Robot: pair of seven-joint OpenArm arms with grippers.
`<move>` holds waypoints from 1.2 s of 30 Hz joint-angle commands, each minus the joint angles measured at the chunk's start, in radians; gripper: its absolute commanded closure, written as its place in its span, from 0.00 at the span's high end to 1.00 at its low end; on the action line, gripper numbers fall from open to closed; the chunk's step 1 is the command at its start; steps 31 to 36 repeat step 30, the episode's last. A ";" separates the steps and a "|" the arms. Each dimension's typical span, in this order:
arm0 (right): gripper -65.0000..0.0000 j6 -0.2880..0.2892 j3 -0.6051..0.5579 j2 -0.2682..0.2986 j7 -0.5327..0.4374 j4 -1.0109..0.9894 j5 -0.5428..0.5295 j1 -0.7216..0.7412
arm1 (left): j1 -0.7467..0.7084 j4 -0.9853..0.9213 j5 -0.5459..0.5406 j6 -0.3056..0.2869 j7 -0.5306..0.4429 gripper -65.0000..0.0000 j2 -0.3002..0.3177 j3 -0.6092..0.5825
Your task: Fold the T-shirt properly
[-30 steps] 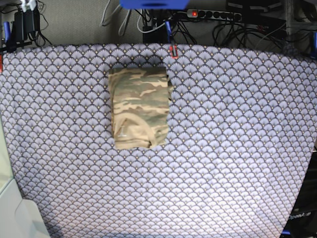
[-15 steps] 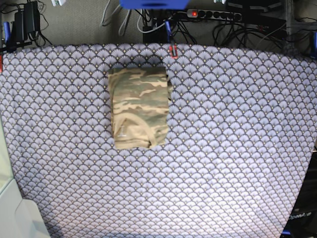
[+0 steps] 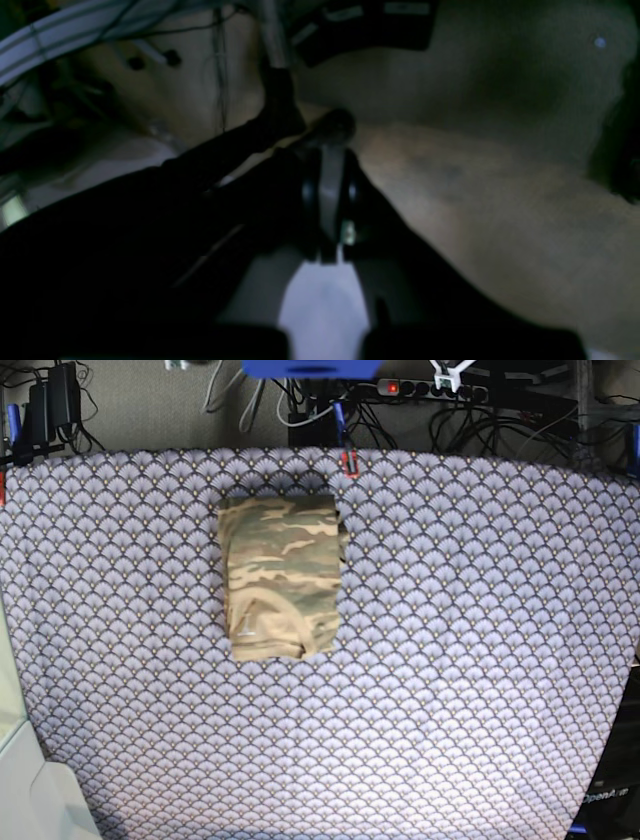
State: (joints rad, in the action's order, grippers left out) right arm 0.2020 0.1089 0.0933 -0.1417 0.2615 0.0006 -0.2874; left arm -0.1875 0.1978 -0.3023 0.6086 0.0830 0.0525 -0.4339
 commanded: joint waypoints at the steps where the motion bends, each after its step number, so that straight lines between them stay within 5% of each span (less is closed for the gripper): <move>1: 0.00 -0.022 0.001 -0.005 -0.009 0.002 -0.001 -0.005 | 0.000 -0.001 0.001 0.001 -0.027 0.01 0.002 0.000; 10: 0.00 -0.206 -0.002 -0.073 -0.117 -0.001 0.000 0.021 | 0.055 -0.114 -0.153 -0.123 -0.162 0.01 0.002 0.037; 36: 0.00 -0.209 -0.004 -0.065 -0.169 -0.001 0.000 0.021 | 0.076 -0.148 -0.160 -0.131 -0.239 0.01 0.004 0.043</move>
